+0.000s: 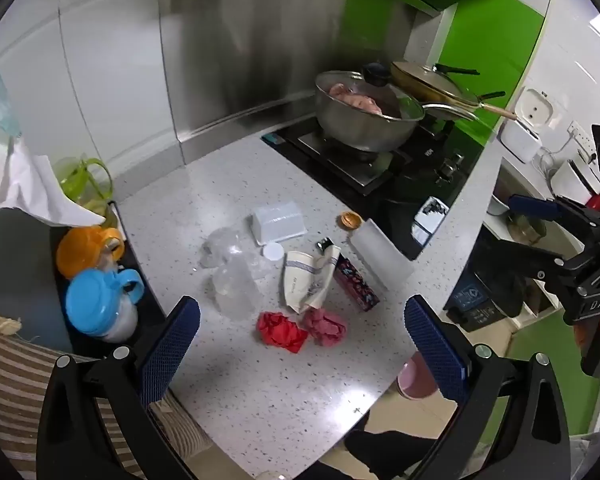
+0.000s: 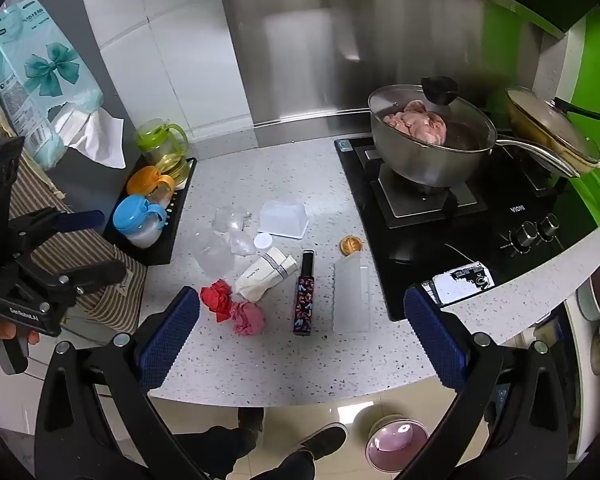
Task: Collect trash
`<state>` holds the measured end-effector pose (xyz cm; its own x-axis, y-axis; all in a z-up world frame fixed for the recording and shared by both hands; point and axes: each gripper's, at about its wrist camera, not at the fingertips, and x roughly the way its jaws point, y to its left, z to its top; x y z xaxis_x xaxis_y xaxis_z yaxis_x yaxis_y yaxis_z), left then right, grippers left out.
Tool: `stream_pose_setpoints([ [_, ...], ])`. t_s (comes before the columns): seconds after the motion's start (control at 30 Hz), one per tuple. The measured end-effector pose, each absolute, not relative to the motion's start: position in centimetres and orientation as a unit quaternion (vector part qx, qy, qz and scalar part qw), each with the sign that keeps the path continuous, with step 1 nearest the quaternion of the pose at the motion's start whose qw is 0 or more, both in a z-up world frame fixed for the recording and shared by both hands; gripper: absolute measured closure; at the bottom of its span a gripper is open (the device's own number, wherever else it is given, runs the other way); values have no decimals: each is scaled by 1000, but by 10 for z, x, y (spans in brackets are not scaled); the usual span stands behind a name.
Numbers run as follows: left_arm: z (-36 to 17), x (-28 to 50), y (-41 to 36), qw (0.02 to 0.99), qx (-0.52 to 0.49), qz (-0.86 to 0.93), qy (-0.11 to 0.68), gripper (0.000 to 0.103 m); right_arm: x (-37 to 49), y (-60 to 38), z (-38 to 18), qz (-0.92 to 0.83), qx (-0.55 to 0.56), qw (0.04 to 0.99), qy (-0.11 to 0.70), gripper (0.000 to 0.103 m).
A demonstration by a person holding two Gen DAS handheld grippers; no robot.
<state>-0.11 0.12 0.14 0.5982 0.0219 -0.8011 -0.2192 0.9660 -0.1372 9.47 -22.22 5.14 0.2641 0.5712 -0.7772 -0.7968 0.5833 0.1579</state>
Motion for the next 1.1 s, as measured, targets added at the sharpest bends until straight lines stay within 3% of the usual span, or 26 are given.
stream_pose_setpoints([
  [1.1, -5, 1, 7, 883, -88, 99, 451, 5, 106, -221, 35, 429, -155, 782, 424, 3],
])
